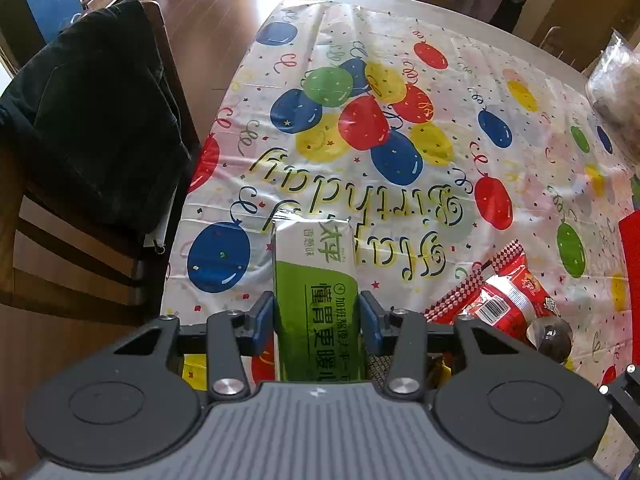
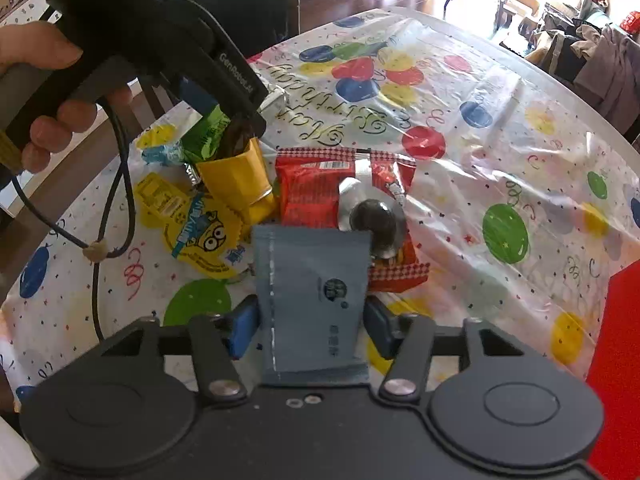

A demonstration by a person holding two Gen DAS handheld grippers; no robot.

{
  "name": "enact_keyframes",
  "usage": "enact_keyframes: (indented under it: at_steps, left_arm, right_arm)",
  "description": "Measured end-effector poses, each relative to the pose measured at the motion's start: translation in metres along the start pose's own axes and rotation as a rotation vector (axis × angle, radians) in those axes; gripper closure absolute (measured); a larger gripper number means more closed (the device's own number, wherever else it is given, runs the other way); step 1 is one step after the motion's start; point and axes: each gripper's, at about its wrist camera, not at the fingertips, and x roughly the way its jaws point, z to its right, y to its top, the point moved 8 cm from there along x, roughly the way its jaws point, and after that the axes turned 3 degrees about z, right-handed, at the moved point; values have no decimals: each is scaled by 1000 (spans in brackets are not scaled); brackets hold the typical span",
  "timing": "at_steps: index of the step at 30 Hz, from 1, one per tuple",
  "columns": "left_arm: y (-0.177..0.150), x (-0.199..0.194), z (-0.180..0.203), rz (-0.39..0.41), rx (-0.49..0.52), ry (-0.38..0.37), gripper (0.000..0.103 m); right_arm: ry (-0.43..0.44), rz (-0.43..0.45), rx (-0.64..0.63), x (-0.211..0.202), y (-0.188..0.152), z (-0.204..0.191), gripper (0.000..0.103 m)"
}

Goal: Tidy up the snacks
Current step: 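Grasp the green-and-white bar with the left tool while the right tool grasps the grey-blue packet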

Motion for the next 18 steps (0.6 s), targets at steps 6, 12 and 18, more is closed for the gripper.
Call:
enact_keyframes:
  at_steps: [6, 12, 18]
  left_arm:
    - [-1, -1, -2, 13, 0, -1, 61]
    - [-2, -7, -5, 20, -25, -10, 61]
    - [-2, -21, -3, 41, -38, -36, 61]
  right_arm:
    - [9, 6, 44, -5, -2, 5, 58]
    - [8, 21, 94, -15, -4, 12, 59]
    - [6, 50, 152, -34, -5, 20, 59]
